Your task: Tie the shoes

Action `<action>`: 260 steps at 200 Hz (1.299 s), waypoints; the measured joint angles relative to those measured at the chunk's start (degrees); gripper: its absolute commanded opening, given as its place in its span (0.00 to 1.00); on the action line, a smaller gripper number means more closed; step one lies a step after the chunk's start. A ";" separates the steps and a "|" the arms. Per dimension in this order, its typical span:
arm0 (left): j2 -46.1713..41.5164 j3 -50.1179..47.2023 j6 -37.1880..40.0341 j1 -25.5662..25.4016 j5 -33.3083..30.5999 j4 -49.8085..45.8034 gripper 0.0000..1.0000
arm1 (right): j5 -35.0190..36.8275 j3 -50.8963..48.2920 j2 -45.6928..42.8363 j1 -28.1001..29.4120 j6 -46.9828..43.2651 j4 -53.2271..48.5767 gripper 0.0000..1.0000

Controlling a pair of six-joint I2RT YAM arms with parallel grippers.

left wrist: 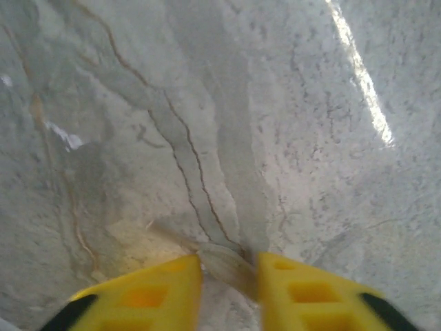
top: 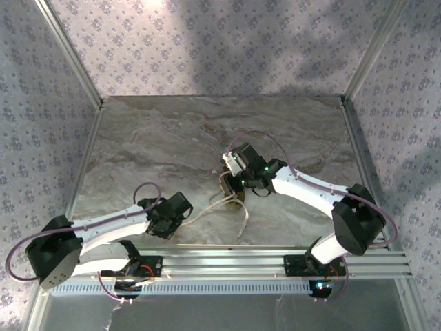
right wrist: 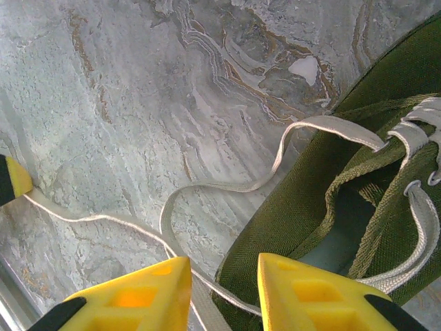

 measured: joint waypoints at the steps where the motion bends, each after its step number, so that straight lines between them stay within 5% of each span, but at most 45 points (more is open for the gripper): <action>1: 0.07 0.07 0.33 0.02 -0.02 -0.04 0.09 | 0.00 0.00 0.00 0.00 0.00 0.00 0.31; 15: 2.12 2.67 5.92 0.96 -1.46 -1.57 0.01 | -0.13 0.00 0.00 -0.48 0.24 0.02 0.31; 71: 11.15 20.31 40.87 2.12 -4.61 0.81 0.00 | -1.22 -1.68 -0.66 -6.97 3.48 0.04 0.28; 120: 14.03 21.33 73.37 2.95 -0.90 12.66 0.00 | -2.82 -3.10 -2.19 -10.21 6.67 0.04 0.28; 154: 14.27 18.60 94.53 6.34 4.76 20.94 0.00 | -3.06 -3.72 -2.29 -10.93 8.72 0.04 0.30; 196: 17.64 18.58 114.86 12.85 18.91 25.31 0.00 | -2.64 -5.75 -2.38 -10.49 12.46 0.09 0.45; 260: 27.34 26.16 137.13 18.34 30.91 21.66 0.00 | -1.14 -6.60 -0.76 -9.88 15.96 1.36 0.46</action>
